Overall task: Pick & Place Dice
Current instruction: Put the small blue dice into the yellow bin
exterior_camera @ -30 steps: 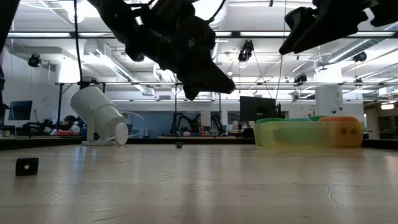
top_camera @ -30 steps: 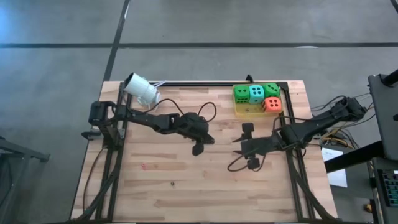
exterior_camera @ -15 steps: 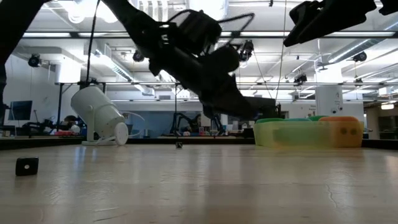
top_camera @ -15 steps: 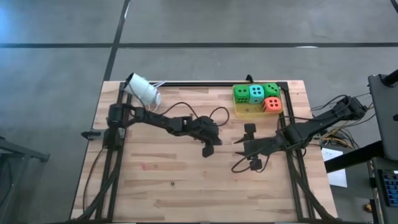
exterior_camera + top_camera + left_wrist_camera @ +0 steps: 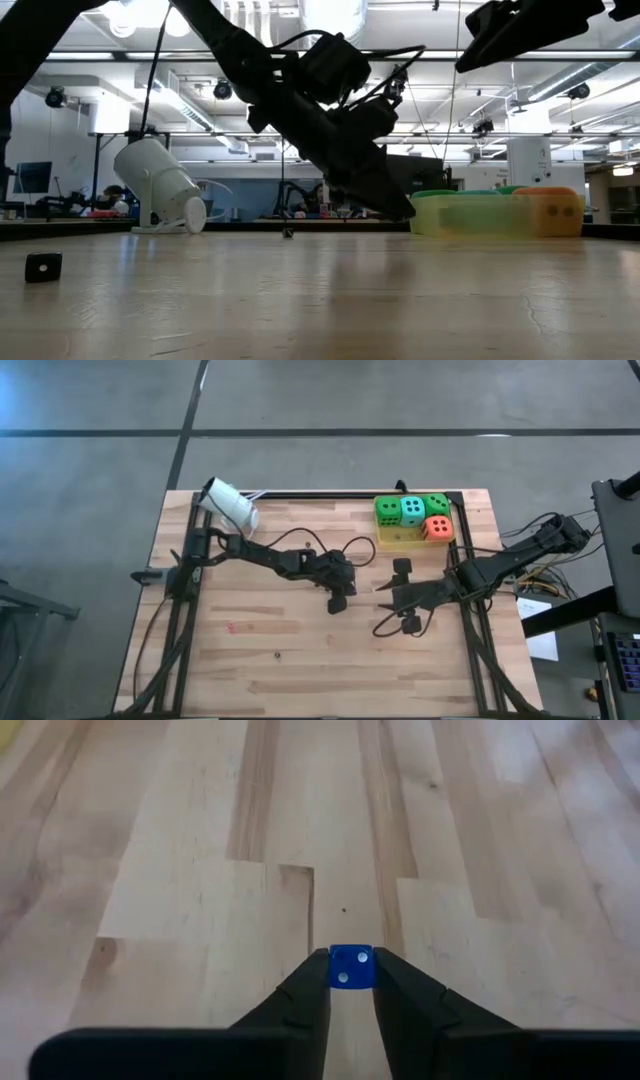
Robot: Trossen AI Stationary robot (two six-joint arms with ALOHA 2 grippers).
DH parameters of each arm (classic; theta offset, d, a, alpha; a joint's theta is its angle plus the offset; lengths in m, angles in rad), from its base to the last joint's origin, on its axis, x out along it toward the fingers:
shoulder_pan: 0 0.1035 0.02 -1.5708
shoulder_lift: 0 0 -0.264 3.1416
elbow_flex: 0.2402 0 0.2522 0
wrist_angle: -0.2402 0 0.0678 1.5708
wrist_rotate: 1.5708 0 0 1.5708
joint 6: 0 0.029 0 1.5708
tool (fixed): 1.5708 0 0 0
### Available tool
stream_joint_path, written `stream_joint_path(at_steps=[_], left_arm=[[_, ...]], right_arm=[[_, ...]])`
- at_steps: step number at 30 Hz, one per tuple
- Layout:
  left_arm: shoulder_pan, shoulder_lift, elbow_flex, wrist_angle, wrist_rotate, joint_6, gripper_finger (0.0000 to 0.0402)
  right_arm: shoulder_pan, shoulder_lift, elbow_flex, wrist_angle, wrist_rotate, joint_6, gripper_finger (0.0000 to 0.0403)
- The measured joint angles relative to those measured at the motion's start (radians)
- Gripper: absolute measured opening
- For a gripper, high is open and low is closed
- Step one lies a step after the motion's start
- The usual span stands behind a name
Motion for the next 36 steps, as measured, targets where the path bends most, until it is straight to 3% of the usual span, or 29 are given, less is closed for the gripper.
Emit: stream_joint_path(at_steps=[7,23,30,36], left_arm=[[-0.012,0.000,0.000,-0.002,0.000,0.022,0.0095],[-0.014,0.000,-0.001,-0.006,-0.037,-0.028,0.0215],[-0.015,0.000,-0.002,-0.017,-0.037,-0.022,0.0232],[-0.017,-0.015,-0.001,-0.014,-0.002,0.055,0.0229]], right_arm=[[0.000,0.000,0.000,0.003,0.000,-0.003,0.0182],[0.000,0.000,0.000,0.006,-0.001,-0.003,0.0182],[-0.003,0.005,-0.004,0.008,-0.001,0.037,0.0182],[-0.005,0.041,-0.086,0.068,0.009,0.019,0.0182]])
